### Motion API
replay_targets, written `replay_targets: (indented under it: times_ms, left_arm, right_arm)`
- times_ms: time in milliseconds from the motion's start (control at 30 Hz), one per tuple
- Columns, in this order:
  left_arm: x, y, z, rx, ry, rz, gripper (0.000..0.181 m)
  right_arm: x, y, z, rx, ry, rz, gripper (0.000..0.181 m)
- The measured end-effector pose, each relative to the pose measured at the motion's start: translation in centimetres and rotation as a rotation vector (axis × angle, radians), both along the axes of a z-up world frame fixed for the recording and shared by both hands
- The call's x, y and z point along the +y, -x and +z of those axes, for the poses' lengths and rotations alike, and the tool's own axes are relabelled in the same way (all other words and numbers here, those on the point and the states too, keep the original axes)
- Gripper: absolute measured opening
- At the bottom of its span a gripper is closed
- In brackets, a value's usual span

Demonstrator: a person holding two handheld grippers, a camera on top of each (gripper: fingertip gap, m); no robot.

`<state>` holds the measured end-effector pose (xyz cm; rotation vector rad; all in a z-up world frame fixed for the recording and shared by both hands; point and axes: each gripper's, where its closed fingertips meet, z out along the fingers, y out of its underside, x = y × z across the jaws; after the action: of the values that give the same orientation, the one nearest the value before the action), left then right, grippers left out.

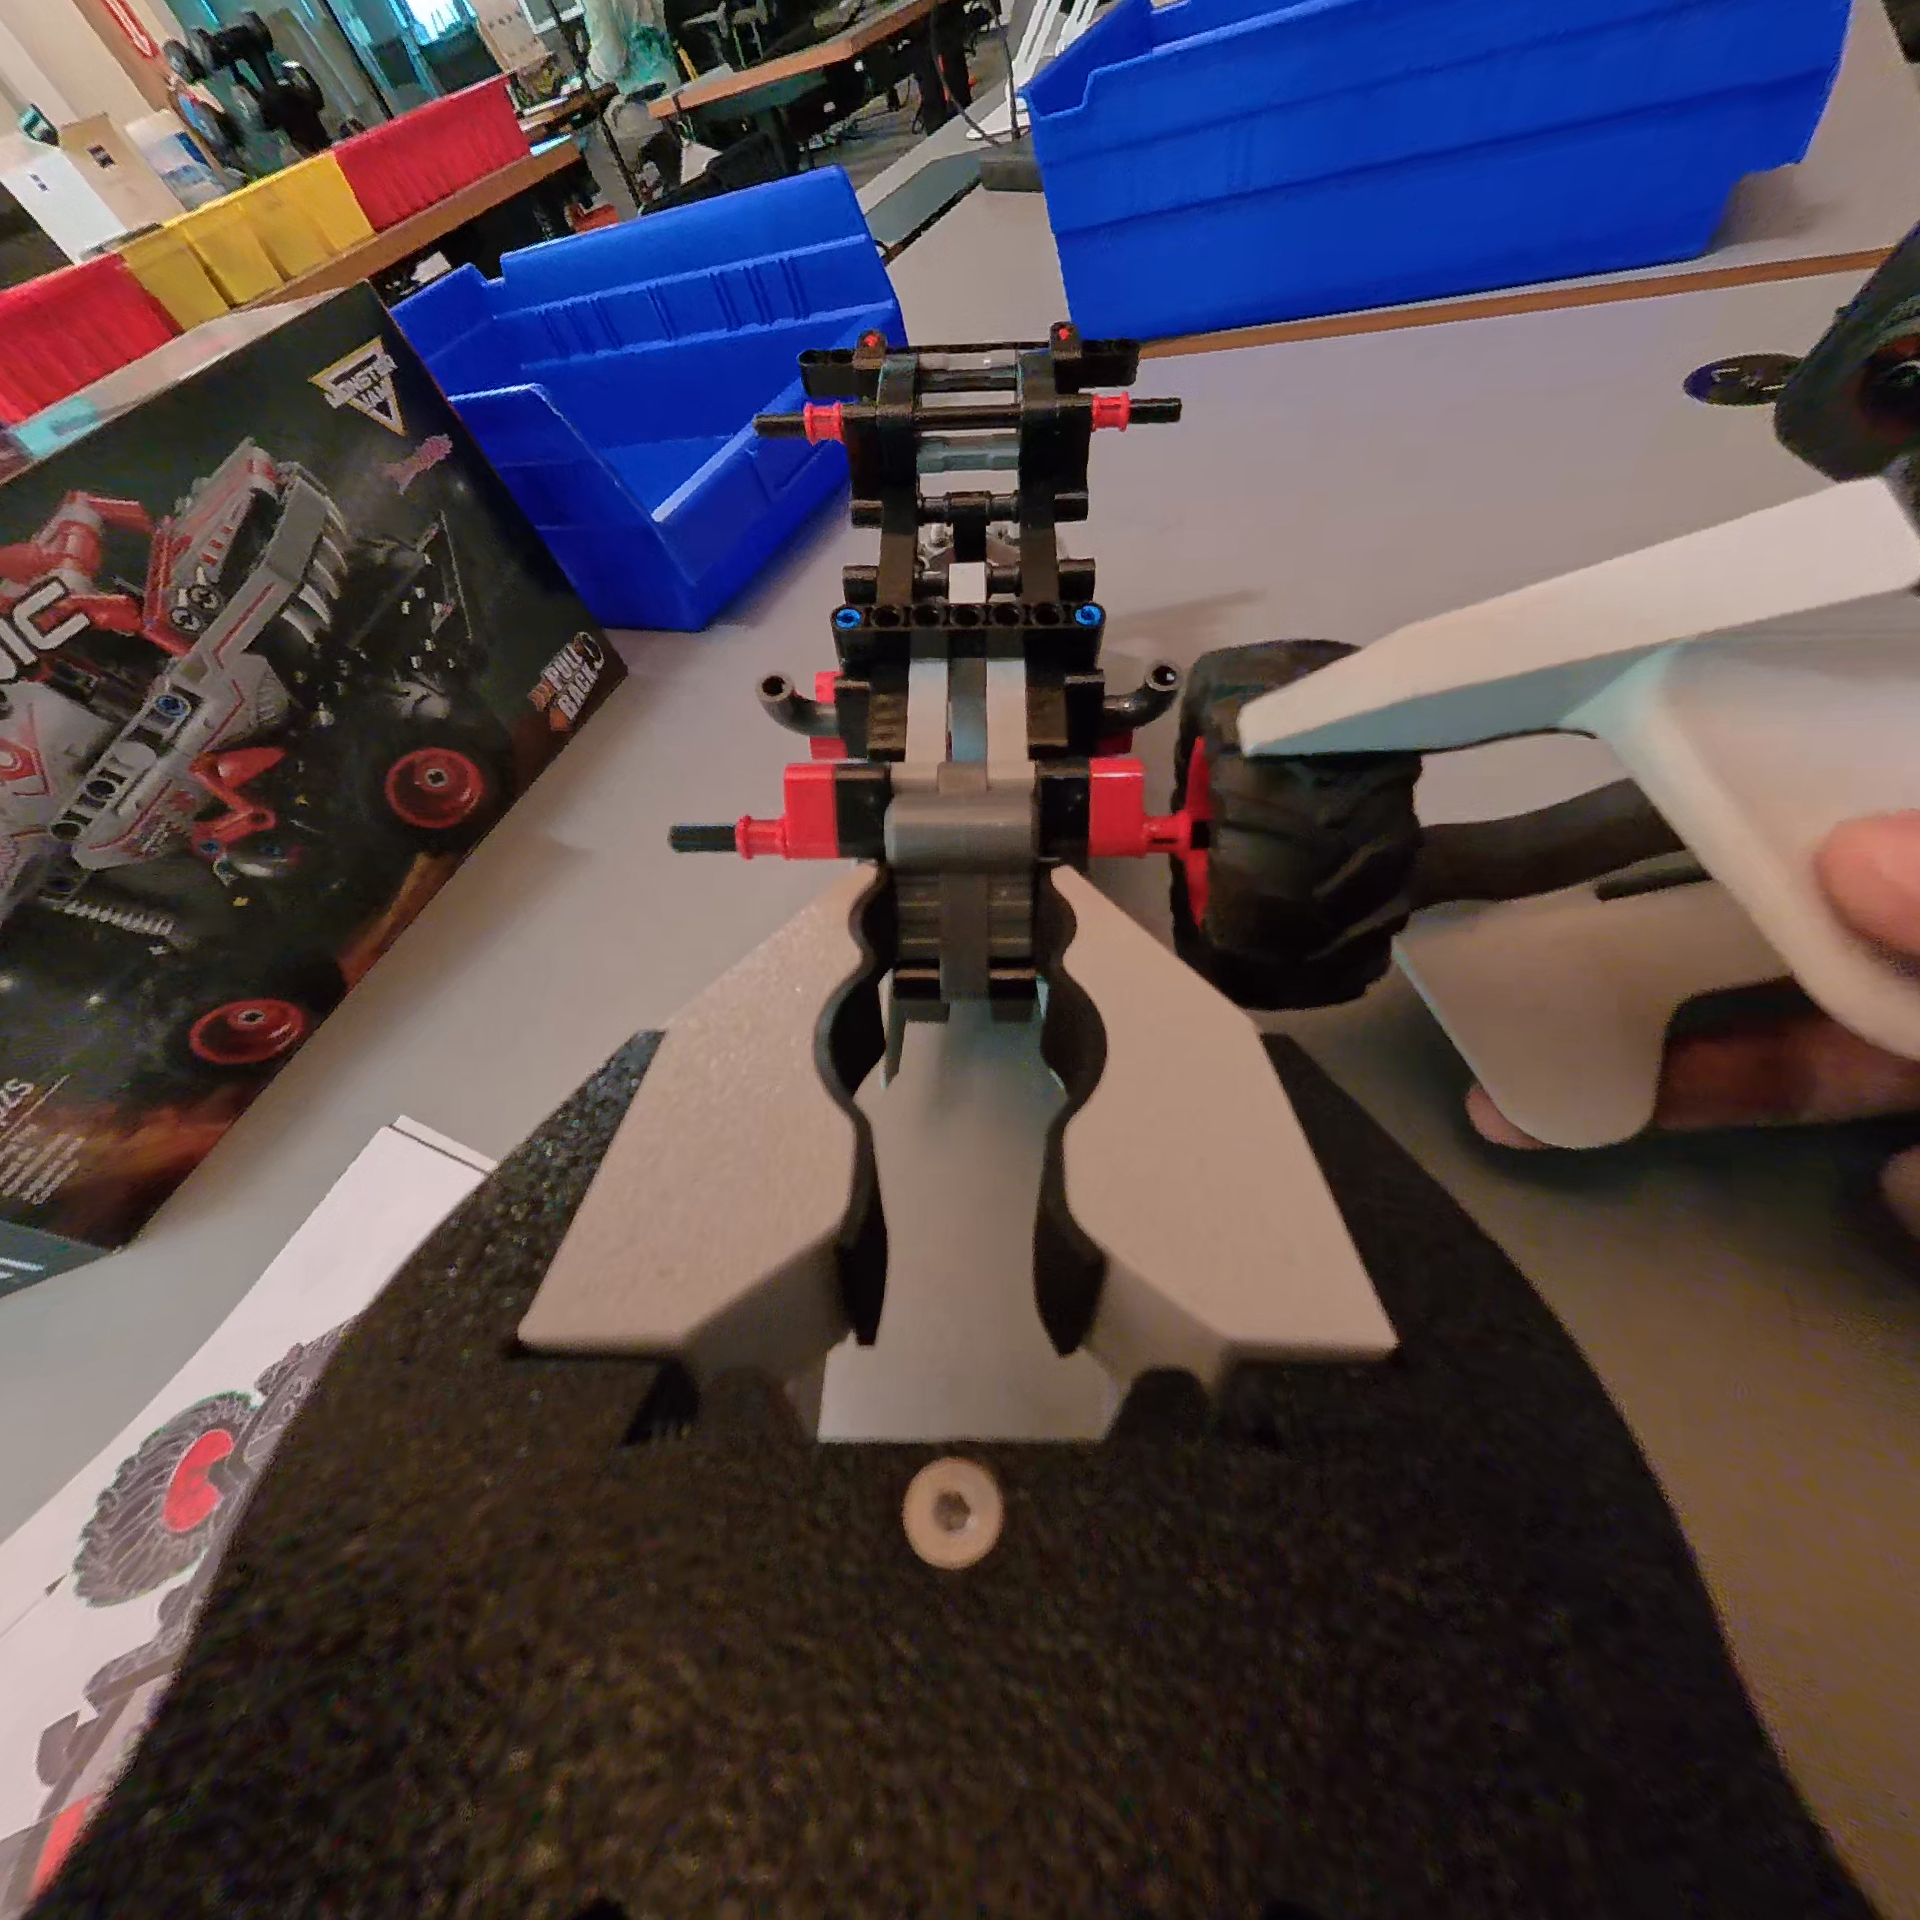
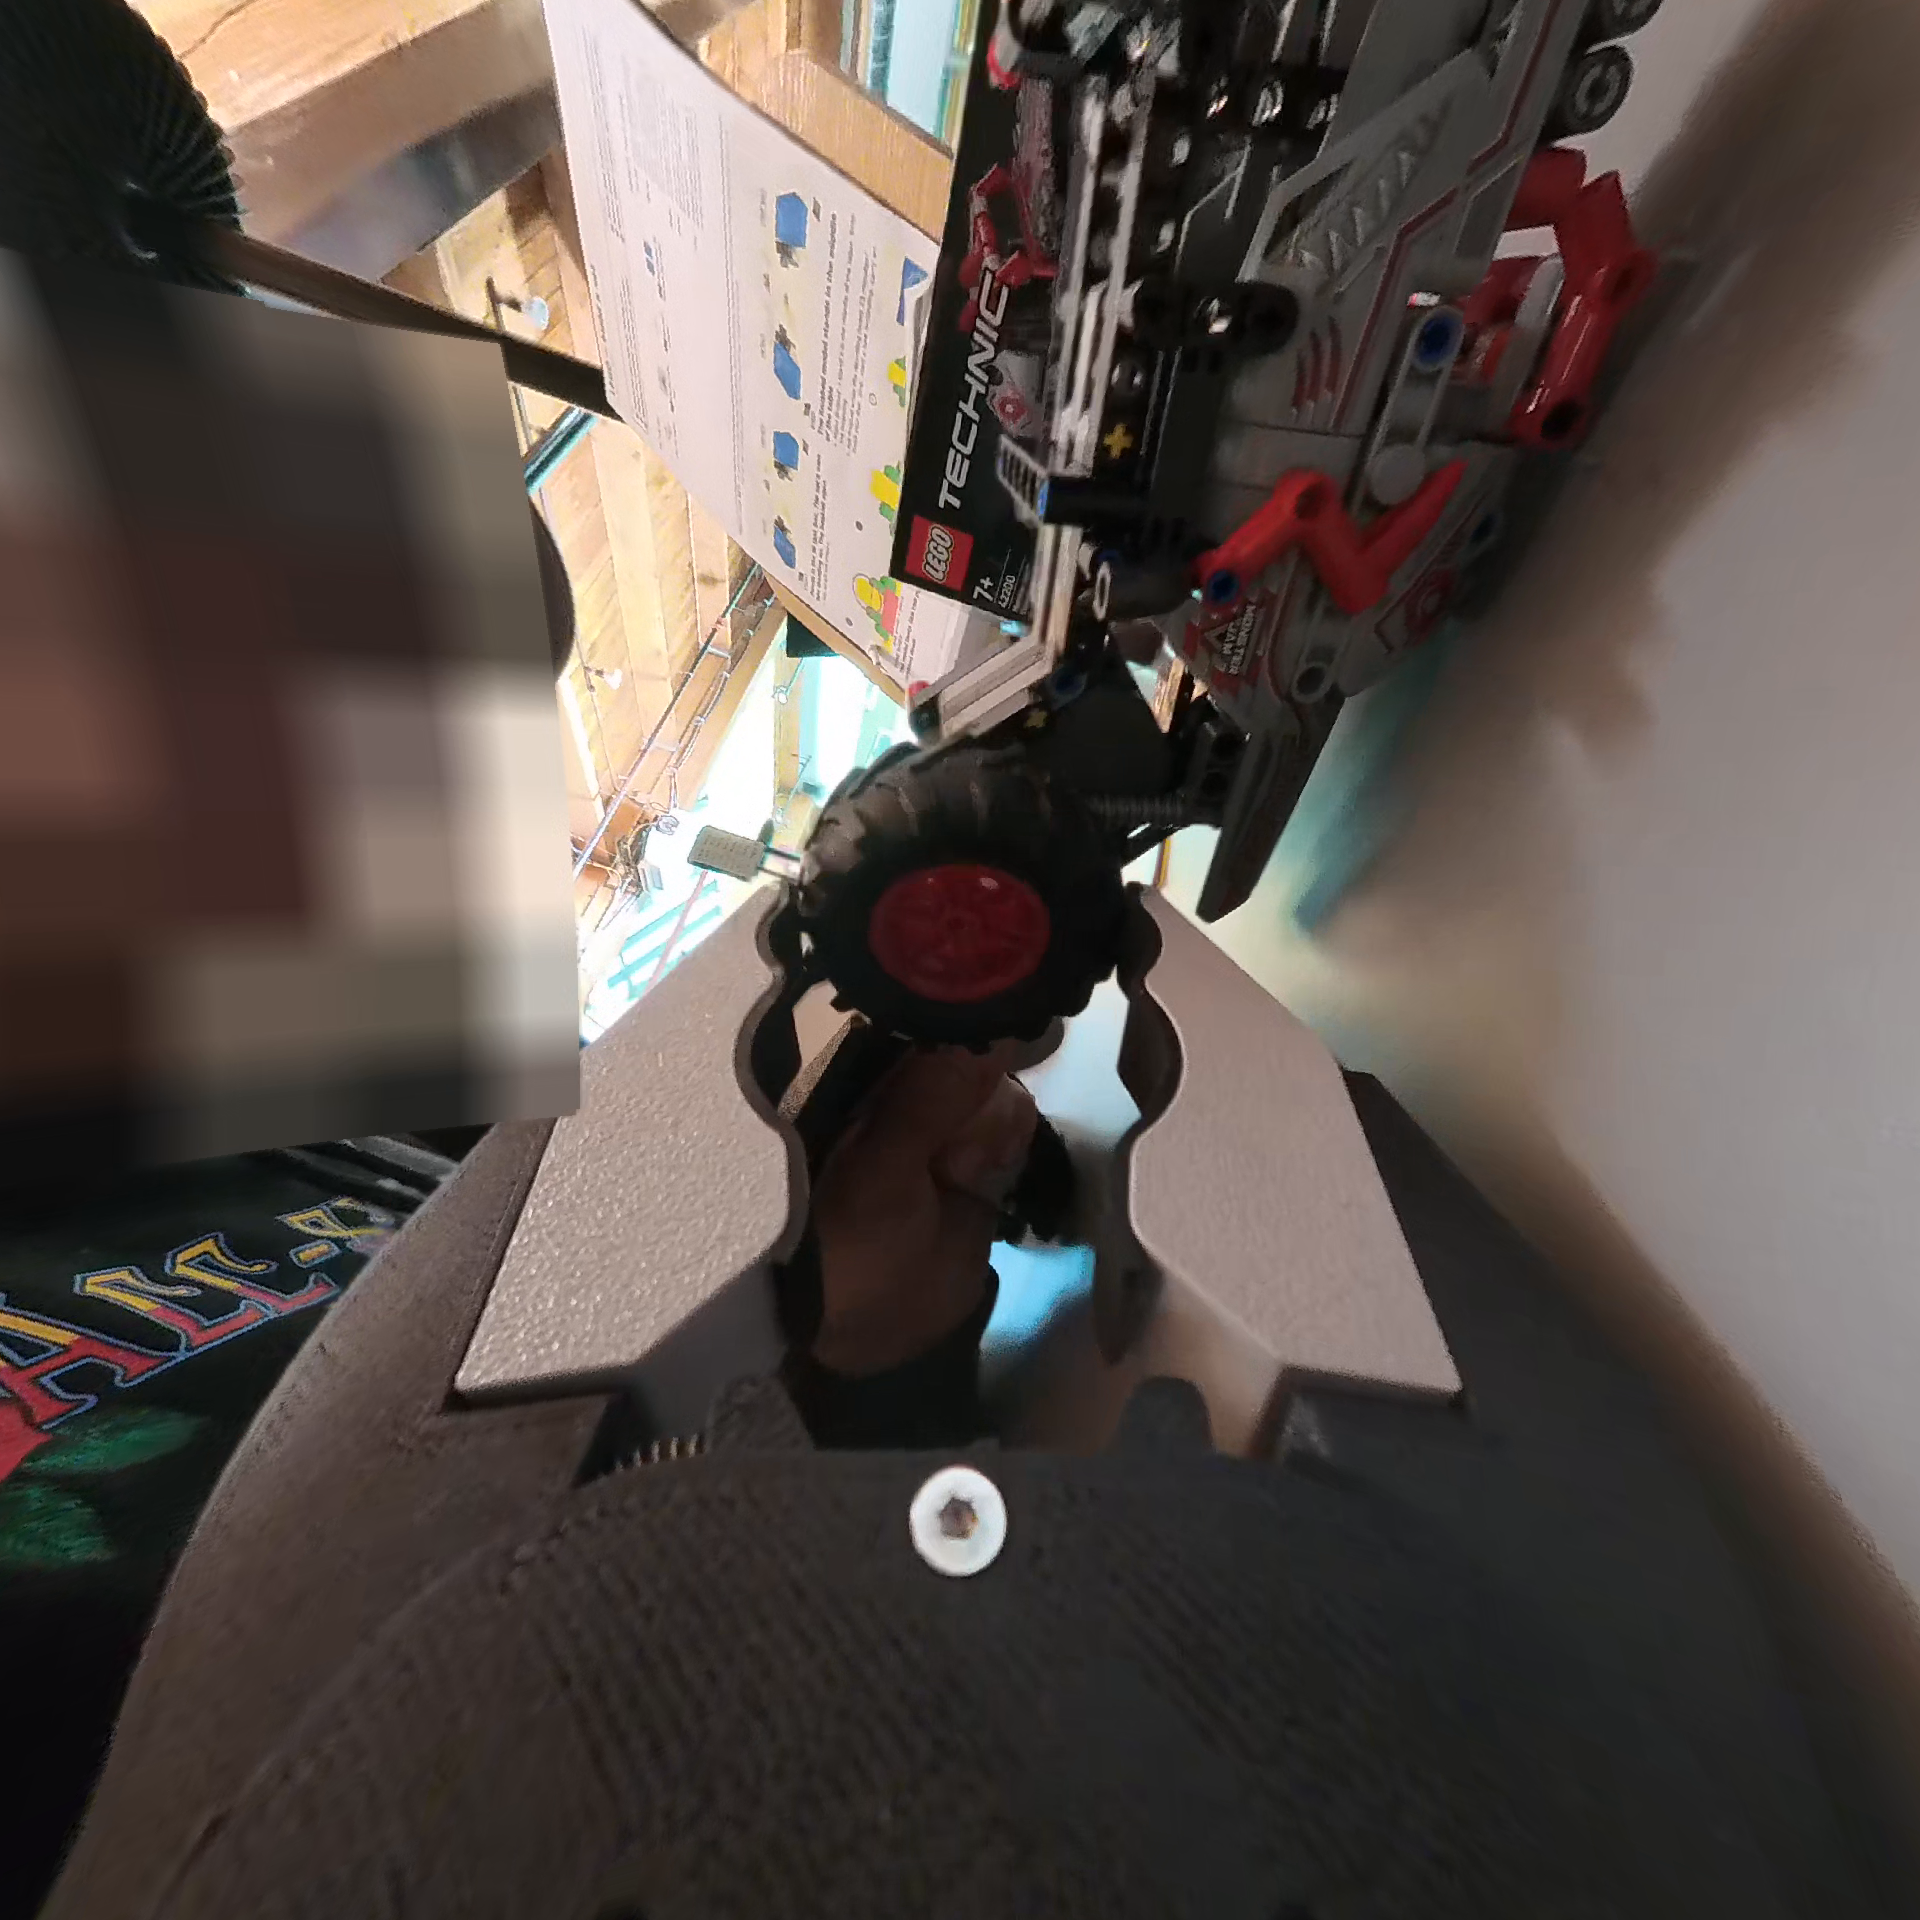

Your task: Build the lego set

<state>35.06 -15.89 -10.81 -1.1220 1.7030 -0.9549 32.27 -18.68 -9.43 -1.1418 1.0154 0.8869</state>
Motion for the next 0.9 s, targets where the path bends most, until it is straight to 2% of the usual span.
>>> replay_targets:
  times_ms: [133, 333, 433, 533, 733, 900]
  left_arm:
    - [-0.02, 0.03, 0.01, -0.005, -0.015, -0.003, 0.023]
    - [-0.02, 0.17, 0.12, -0.025, -0.044, -0.016, 0.023]
    - [0.09, 0.14, 0.07, -0.02, -0.032, -0.012, 0.023]
    - [0.34, 0.12, 0.02, -0.015, -0.024, 0.0, 0.023]
    - [0.4, 0.11, 0.02, -0.014, -0.02, 0.003, 0.023]
    - [0.76, 0.04, 0.0, -0.006, -0.002, 0.021, 0.023]
  right_arm:
    - [0.01, -0.03, -0.13, -0.033, 0.032, -0.012, 0.06]
    - [0.0, 0.02, -0.31, -0.188, 0.144, 0.027, 0.061]
    - [0.17, -0.01, -0.23, -0.085, 0.088, 0.062, 0.061]
    - [0.4, -0.08, -0.18, -0.055, 0.05, 0.033, 0.061]
    - [0.49, -0.07, -0.29, -0.159, 0.106, 0.032, 0.061]
    - [0.89, -0.2, -0.5, -0.322, 0.207, 0.043, 0.061]
